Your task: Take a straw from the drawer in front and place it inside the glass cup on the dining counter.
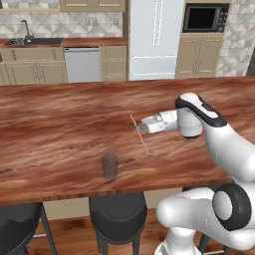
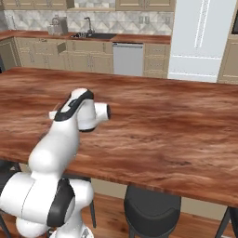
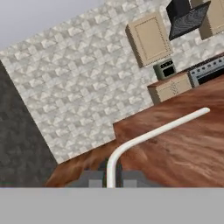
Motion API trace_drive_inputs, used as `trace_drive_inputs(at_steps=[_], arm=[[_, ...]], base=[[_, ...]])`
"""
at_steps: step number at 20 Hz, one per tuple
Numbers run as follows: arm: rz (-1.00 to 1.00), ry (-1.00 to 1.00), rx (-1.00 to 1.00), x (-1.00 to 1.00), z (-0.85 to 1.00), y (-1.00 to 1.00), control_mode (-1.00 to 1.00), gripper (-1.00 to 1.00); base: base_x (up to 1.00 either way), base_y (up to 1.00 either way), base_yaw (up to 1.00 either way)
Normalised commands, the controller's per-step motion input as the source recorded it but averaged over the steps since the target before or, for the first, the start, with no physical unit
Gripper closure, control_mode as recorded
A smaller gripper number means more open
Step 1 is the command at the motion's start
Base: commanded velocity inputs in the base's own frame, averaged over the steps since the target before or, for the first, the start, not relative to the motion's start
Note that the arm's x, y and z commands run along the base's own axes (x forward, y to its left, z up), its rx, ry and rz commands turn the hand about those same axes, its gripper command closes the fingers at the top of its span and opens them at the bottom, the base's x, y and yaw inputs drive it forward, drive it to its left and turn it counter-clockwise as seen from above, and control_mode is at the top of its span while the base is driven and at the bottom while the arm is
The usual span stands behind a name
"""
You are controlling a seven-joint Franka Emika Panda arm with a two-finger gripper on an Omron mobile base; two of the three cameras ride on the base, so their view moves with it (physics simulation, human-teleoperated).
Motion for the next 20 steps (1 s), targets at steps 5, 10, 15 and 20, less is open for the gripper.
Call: trace_drive_inputs(at_steps=[5, 10, 15, 20], arm=[[0.31, 0.0, 0.09, 0.0, 0.02, 0.23, -1.0, 1.0], [0.28, 0.0, 0.09, 0.0, 0.18, 0.32, -1.0, 1.0], [0.22, 0.0, 0.11, 0.0, 0.19, 0.31, -1.0, 1.0], [0.09, 0.0, 0.11, -0.27, 0.06, 0.26, -1.0, 1.0]], base=[[0.0, 0.0, 0.0], [0.0, 0.0, 0.0], [0.0, 0.0, 0.0], [0.0, 0.0, 0.0]])
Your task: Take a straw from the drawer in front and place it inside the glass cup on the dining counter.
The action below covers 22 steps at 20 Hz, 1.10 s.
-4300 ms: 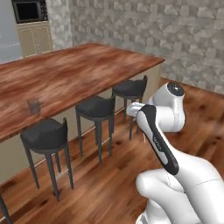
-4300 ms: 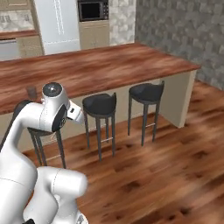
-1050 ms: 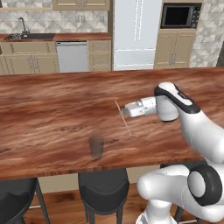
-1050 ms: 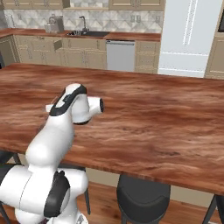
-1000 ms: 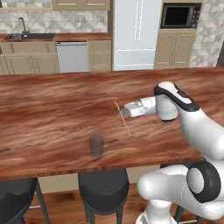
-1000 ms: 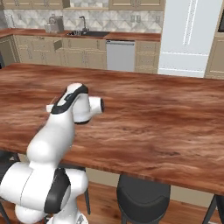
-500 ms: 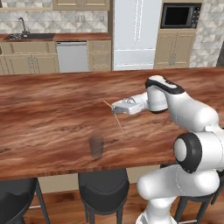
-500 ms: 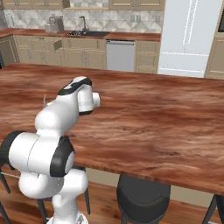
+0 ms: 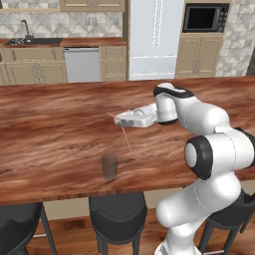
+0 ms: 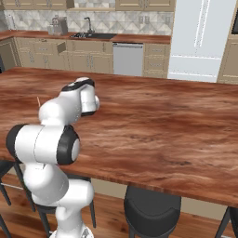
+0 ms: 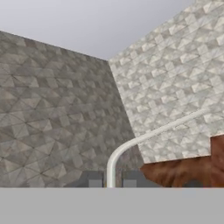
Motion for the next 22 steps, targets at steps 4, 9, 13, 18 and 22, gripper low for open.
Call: trace_drive_inputs(at_steps=[4, 9, 13, 18, 22], arm=[[0.0, 0.0, 0.11, -0.44, 0.06, 0.1, -1.0, 1.0], [-0.01, -0.06, 0.07, -0.43, 0.13, 0.06, -1.0, 1.0], [-0.08, -0.11, 0.0, -0.13, 0.04, 0.13, -1.0, 1.0], [-0.06, -0.01, 0.0, 0.13, 0.0, 0.12, -1.0, 1.0], [-0.04, 0.0, 0.0, 0.16, 0.0, 0.08, -1.0, 1.0]], base=[[0.0, 0.0, 0.0], [0.0, 0.0, 0.0], [0.0, 0.0, 0.0], [0.0, 0.0, 0.0], [0.0, 0.0, 0.0]])
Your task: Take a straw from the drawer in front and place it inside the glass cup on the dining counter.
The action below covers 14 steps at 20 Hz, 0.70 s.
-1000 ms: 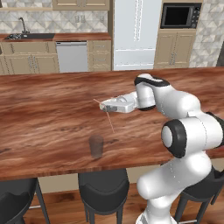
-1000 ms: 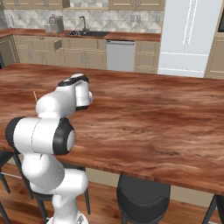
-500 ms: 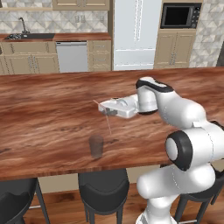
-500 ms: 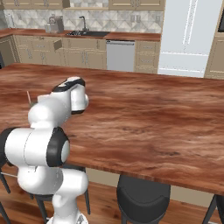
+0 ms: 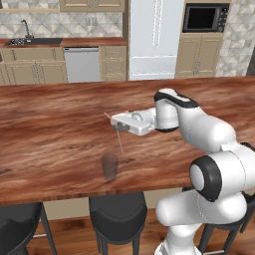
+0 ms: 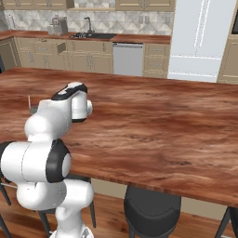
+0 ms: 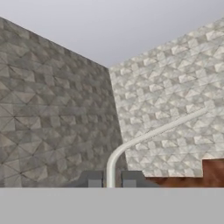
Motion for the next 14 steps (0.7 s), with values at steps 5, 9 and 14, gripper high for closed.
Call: trace_drive_inputs(at_steps=[5, 9, 14], arm=[[-0.02, 0.0, 0.0, 0.16, -0.07, 0.04, -1.0, 1.0], [-0.02, 0.0, 0.0, 0.04, -0.16, 0.01, -1.0, 1.0], [-0.06, -0.03, 0.0, 0.0, -0.17, 0.05, -1.0, 1.0]], base=[[0.0, 0.0, 0.0], [0.0, 0.0, 0.0], [0.0, 0.0, 0.0]])
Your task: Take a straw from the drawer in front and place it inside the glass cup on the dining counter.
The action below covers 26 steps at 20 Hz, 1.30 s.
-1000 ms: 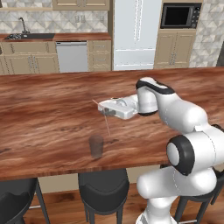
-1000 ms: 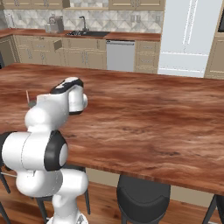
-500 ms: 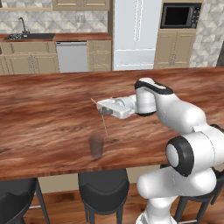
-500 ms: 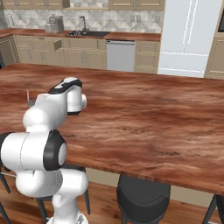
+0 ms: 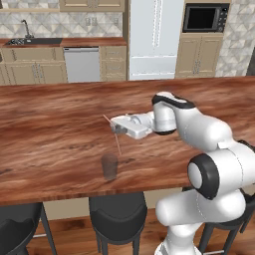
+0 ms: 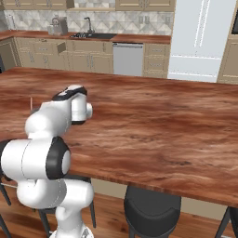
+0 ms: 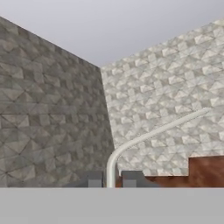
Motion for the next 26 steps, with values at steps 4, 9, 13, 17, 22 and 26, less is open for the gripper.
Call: trace_drive_inputs(at_steps=[4, 9, 13, 17, 22, 26], arm=[[-0.14, -0.07, 0.0, 0.0, -0.11, 0.13, -1.0, 1.0], [-0.15, -0.09, 0.0, 0.0, -0.11, 0.17, -1.0, 1.0], [-0.16, -0.07, -0.01, 0.0, -0.14, 0.13, -1.0, 1.0], [-0.13, -0.03, -0.01, 0.04, -0.15, 0.01, -1.0, 1.0], [-0.09, -0.03, -0.01, 0.09, -0.16, 0.0, -1.0, 1.0], [-0.01, -0.02, 0.0, 0.16, -0.21, 0.0, -1.0, 1.0]], base=[[0.0, 0.0, 0.0], [0.0, 0.0, 0.0], [0.0, 0.0, 0.0], [0.0, 0.0, 0.0], [0.0, 0.0, 0.0], [0.0, 0.0, 0.0]])
